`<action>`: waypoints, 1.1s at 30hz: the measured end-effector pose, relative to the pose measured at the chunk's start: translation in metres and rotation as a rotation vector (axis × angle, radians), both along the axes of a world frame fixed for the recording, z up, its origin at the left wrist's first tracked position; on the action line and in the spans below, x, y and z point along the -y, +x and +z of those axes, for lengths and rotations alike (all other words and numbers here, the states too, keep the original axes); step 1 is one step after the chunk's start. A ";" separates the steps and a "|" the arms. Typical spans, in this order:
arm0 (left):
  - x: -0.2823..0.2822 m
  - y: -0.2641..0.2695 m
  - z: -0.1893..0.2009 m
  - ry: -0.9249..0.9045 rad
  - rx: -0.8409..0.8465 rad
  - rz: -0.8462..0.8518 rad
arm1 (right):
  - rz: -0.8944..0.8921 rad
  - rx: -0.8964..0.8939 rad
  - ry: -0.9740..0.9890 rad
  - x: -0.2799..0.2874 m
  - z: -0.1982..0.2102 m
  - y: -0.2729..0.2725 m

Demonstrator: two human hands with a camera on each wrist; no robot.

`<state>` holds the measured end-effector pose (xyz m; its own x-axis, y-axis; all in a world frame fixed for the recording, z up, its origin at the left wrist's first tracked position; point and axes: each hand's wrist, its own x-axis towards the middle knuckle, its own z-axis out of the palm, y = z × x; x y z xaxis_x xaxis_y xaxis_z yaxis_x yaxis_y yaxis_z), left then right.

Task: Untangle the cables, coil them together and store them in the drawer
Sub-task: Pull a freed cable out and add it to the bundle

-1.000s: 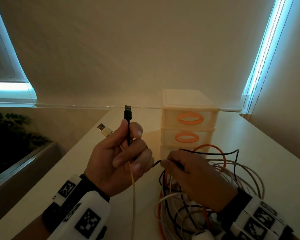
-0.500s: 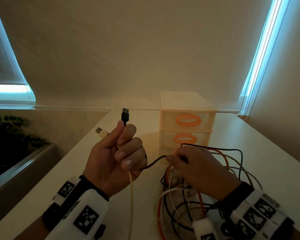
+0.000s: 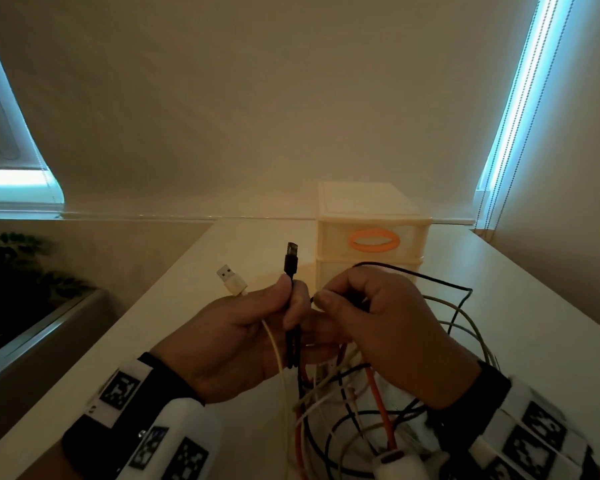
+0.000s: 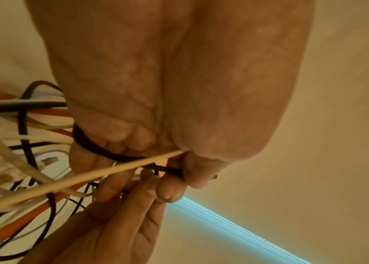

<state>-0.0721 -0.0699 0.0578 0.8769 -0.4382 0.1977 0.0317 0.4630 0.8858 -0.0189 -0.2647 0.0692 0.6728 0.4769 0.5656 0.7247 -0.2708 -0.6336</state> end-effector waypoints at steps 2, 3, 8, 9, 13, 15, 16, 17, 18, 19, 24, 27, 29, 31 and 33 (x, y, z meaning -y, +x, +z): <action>0.002 0.000 0.000 0.040 0.031 0.032 | -0.007 0.126 -0.080 -0.002 -0.002 -0.004; 0.003 0.000 0.000 0.051 0.041 0.061 | 0.004 0.152 -0.115 -0.003 -0.005 -0.006; 0.005 0.005 -0.003 -0.003 0.040 0.222 | 0.175 -0.078 -0.075 -0.007 -0.014 -0.014; 0.006 0.006 -0.003 -0.033 0.032 0.239 | 0.206 -0.123 -0.061 -0.008 -0.015 -0.014; 0.010 0.006 0.004 -0.276 -0.022 0.317 | 0.193 -0.154 -0.097 -0.007 -0.022 -0.004; 0.012 0.005 0.005 -0.394 -0.069 0.372 | 0.176 -0.155 -0.164 -0.005 -0.025 0.001; 0.013 0.005 0.004 -0.427 -0.083 0.388 | 0.179 -0.157 -0.188 -0.004 -0.026 0.004; 0.013 0.005 0.003 -0.446 -0.093 0.393 | 0.178 -0.147 -0.210 -0.004 -0.026 0.005; 0.012 0.005 0.002 -0.461 -0.097 0.388 | 0.170 -0.128 -0.225 -0.003 -0.026 0.006; 0.011 0.006 0.001 -0.477 -0.094 0.369 | 0.154 -0.097 -0.238 -0.003 -0.026 0.008; 0.000 0.008 -0.001 -0.504 -0.032 0.225 | 0.161 0.045 -0.386 0.003 -0.031 0.015; -0.004 0.007 0.002 -0.489 -0.038 0.268 | 0.166 0.040 -0.454 0.011 -0.029 0.020; -0.007 0.006 0.005 -0.496 -0.047 0.320 | 0.143 0.074 -0.446 0.016 -0.024 0.020; -0.010 0.006 0.008 -0.510 -0.045 0.388 | 0.110 0.123 -0.445 0.019 -0.018 0.019; -0.011 0.005 0.012 -0.514 -0.028 0.442 | 0.089 0.119 -0.468 0.023 -0.013 0.016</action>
